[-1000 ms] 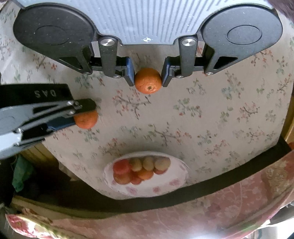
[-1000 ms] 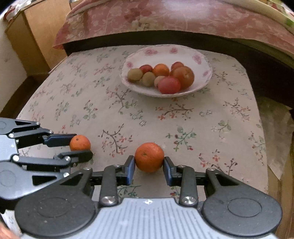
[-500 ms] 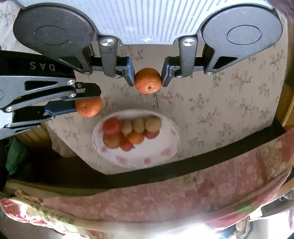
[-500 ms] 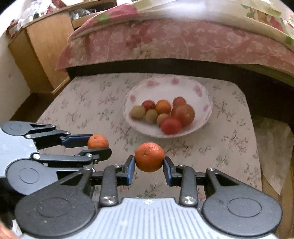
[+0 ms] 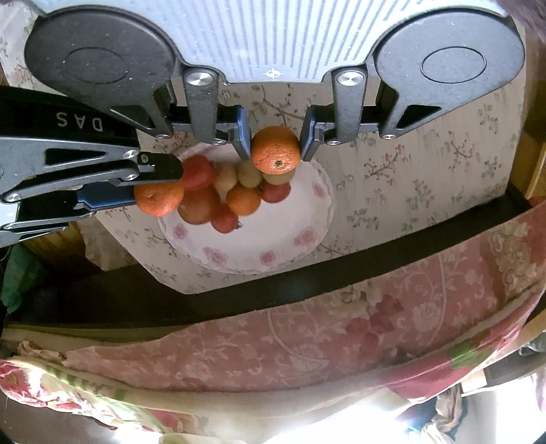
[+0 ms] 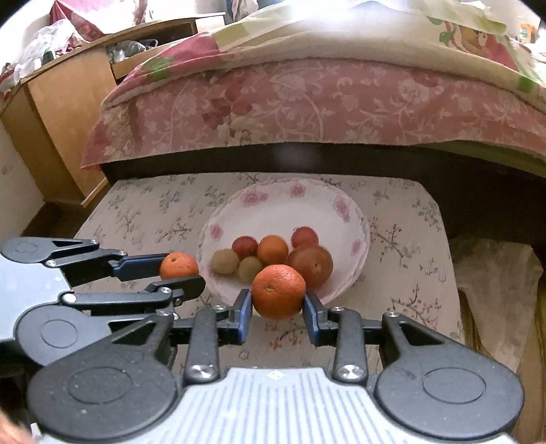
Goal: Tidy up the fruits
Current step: 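Carry both oranges over the white plate with both tools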
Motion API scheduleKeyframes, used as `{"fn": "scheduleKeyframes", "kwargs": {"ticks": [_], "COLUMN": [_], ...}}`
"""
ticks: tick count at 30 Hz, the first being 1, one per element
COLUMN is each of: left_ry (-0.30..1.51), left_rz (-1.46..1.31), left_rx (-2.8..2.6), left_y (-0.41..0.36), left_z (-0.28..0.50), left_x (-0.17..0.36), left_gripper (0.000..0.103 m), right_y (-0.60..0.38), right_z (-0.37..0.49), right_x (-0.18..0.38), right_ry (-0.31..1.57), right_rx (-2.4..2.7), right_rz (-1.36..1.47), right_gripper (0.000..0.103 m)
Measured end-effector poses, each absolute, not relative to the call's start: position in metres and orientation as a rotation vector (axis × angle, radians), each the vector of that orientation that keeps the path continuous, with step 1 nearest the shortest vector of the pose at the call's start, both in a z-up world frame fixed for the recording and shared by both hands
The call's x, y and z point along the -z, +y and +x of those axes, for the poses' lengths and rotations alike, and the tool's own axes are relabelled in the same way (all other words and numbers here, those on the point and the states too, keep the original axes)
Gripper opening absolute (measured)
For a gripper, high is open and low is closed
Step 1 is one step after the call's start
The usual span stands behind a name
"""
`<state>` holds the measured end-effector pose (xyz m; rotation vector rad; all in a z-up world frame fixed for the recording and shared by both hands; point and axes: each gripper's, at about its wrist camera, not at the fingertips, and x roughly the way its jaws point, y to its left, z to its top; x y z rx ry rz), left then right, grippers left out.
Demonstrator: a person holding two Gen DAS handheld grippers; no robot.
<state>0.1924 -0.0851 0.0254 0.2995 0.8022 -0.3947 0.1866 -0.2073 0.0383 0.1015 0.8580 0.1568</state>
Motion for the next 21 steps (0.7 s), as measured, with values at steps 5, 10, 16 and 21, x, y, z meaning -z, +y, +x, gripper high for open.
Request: {"fn": "scheduleKeyframes", "kwargs": {"ticks": [5, 10, 16, 21], "left_ry": [0.791, 0.792, 0.79, 0.79], "left_rz": [0.319, 0.324, 0.331, 0.337], "left_rx": [0.393, 0.396, 0.392, 0.391], "left_y": [-0.092, -0.095, -0.097, -0.099], "left_z": [0.201, 0.208, 0.211, 0.216], "left_x": [-0.027, -0.025, -0.024, -0.023], "left_gripper": [0.037, 0.037, 0.037, 0.037], "right_y": [-0.211, -0.215, -0.216, -0.217], "right_z": [0.196, 0.204, 0.21, 0.214], "right_x": [-0.039, -0.039, -0.037, -0.036], "right_ry": [0.849, 0.844, 0.843, 0.843], "right_rx": [-0.146, -0.136, -0.134, -0.131], "right_rz": [0.103, 0.099, 0.093, 0.089], "right_gripper": [0.034, 0.034, 0.034, 0.034]}}
